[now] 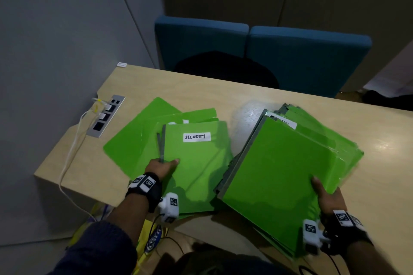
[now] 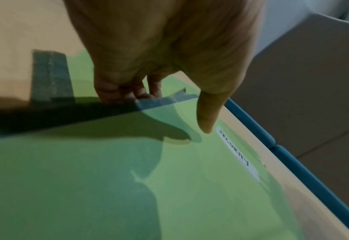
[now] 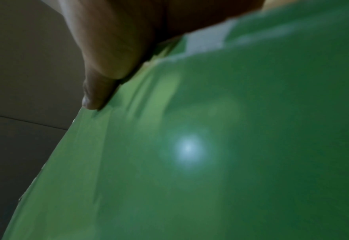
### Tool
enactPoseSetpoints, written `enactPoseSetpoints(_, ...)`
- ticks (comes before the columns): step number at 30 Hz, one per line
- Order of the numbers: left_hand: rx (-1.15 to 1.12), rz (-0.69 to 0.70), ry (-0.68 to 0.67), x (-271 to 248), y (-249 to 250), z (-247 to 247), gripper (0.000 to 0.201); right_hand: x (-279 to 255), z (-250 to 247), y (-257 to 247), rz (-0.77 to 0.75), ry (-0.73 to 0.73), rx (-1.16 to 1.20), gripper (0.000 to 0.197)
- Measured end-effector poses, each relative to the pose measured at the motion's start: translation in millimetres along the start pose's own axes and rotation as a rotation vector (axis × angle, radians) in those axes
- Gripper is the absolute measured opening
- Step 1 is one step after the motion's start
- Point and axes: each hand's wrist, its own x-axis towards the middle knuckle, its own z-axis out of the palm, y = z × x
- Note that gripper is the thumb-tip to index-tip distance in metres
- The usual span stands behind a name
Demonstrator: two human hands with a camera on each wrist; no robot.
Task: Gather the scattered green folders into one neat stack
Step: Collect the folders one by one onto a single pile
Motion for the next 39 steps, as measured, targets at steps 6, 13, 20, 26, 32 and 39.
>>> enactPoseSetpoints(6,-0.004,0.176,0.058,-8,12,2,0.049,1,1,0,-0.010,0.001,0.024,0.114)
enactPoseSetpoints(13,-0.256,0.555,0.212,-13,114,-75,0.018,14,1,14,0.005,0.002,0.045,0.107)
enactPoseSetpoints(20,-0.027,0.774,-0.183,-33,156,18,0.035,1,4,-3,-0.049,-0.043,0.094,0.091)
enactPoseSetpoints(26,0.222,0.532,-0.240,-65,122,135,0.045,-7,3,-11,-0.064,-0.013,0.087,0.124)
enactPoseSetpoints(32,0.317,0.621,-0.208,-77,107,163,0.065,-9,0,-15,-0.068,-0.031,0.015,0.151)
enactPoseSetpoints(39,0.555,0.725,-0.470,-68,95,137,0.094,-15,7,-20,-0.030,-0.005,0.108,0.130)
